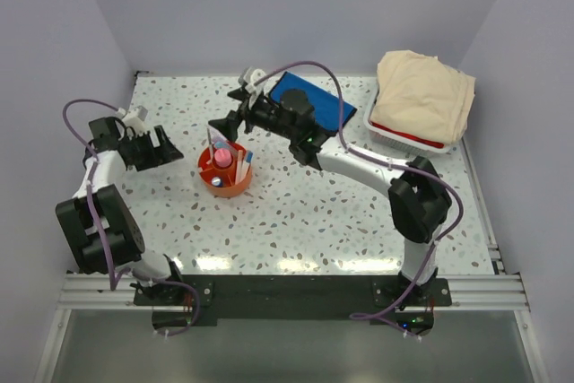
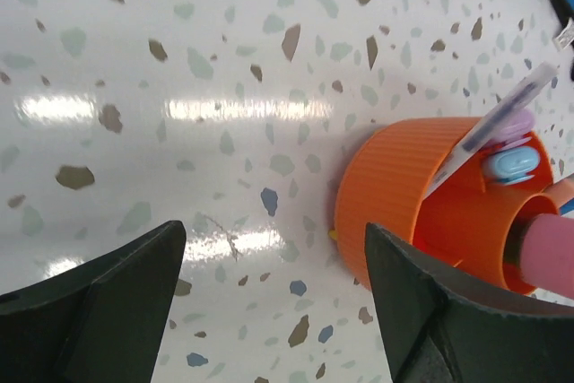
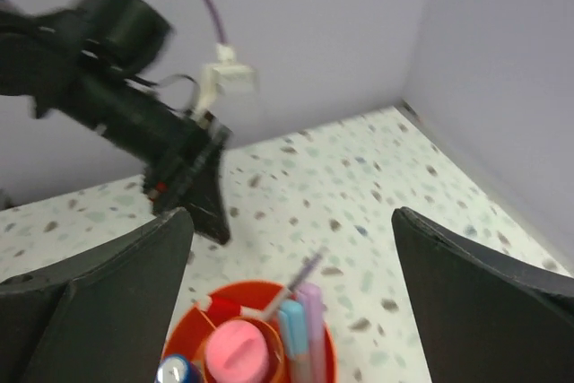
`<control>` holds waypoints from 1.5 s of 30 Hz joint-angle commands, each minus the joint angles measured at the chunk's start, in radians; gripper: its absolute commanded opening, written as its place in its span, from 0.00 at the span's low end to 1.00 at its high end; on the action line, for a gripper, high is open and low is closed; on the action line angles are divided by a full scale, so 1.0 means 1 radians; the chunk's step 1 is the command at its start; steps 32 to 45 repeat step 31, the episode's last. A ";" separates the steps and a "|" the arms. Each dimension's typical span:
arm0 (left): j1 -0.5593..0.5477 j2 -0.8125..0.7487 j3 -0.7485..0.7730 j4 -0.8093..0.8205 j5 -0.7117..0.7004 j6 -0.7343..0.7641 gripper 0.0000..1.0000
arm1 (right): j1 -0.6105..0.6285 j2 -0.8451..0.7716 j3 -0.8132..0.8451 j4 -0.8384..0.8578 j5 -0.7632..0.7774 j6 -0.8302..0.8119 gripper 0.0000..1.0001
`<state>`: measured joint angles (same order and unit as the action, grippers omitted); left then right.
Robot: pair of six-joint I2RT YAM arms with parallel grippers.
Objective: Sort the stationery into containers
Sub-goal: Reset both arms
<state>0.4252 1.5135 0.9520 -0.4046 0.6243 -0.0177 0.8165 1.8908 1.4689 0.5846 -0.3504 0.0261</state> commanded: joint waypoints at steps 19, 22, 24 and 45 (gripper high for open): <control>-0.002 -0.131 0.191 0.248 -0.075 0.099 1.00 | -0.287 0.042 0.278 -1.175 0.906 -0.109 0.99; -0.029 -0.110 0.206 0.233 -0.092 0.087 1.00 | -0.284 0.031 0.348 -1.233 0.742 -0.069 0.99; -0.051 -0.093 0.212 0.216 -0.123 0.094 1.00 | -0.286 0.047 0.386 -1.256 0.719 -0.043 0.99; -0.131 -0.041 0.226 0.191 -0.307 0.110 1.00 | -0.286 -0.013 0.392 -1.094 0.561 -0.087 0.99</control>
